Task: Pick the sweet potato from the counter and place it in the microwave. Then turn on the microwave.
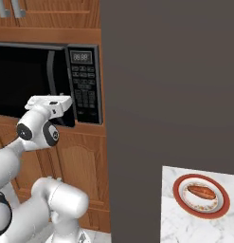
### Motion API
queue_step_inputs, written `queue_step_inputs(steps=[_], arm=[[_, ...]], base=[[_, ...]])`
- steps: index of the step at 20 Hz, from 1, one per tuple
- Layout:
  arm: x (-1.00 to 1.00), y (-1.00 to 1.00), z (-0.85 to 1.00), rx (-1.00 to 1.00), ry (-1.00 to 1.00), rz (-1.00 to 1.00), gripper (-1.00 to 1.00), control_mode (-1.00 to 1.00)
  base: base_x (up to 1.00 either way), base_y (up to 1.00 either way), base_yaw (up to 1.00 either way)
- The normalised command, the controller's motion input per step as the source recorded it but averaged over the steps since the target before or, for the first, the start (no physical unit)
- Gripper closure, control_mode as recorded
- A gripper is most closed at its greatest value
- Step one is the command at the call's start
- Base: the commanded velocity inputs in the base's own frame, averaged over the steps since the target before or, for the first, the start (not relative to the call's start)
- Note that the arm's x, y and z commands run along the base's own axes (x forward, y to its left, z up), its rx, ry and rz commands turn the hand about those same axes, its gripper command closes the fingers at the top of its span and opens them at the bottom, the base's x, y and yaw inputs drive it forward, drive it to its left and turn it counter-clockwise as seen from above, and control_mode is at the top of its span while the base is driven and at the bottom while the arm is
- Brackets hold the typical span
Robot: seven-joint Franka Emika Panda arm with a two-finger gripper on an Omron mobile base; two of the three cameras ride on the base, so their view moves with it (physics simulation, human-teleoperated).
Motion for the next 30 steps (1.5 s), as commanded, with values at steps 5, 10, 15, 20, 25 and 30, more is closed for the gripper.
queue_step_inputs(steps=[5,10,15,20,25,30], arm=[[-0.88,0.42,0.57,0.00,-0.02,-0.07,1.00,-1.00],[-0.94,0.36,0.66,0.01,0.00,-0.12,1.00,-1.00],[-0.91,0.44,0.65,0.01,0.00,-0.15,1.00,-1.00],[-0.85,0.50,0.53,0.00,0.00,-0.16,1.00,-1.00],[-0.81,0.60,0.44,0.00,0.00,-0.18,1.00,-1.00],[-0.84,0.67,0.38,0.00,0.00,-0.18,1.00,-1.00]], base=[[0.00,0.00,0.00],[0.00,0.00,0.00],[0.00,0.00,0.00],[0.00,0.00,0.00],[0.00,0.00,0.00],[0.00,0.00,0.00]])
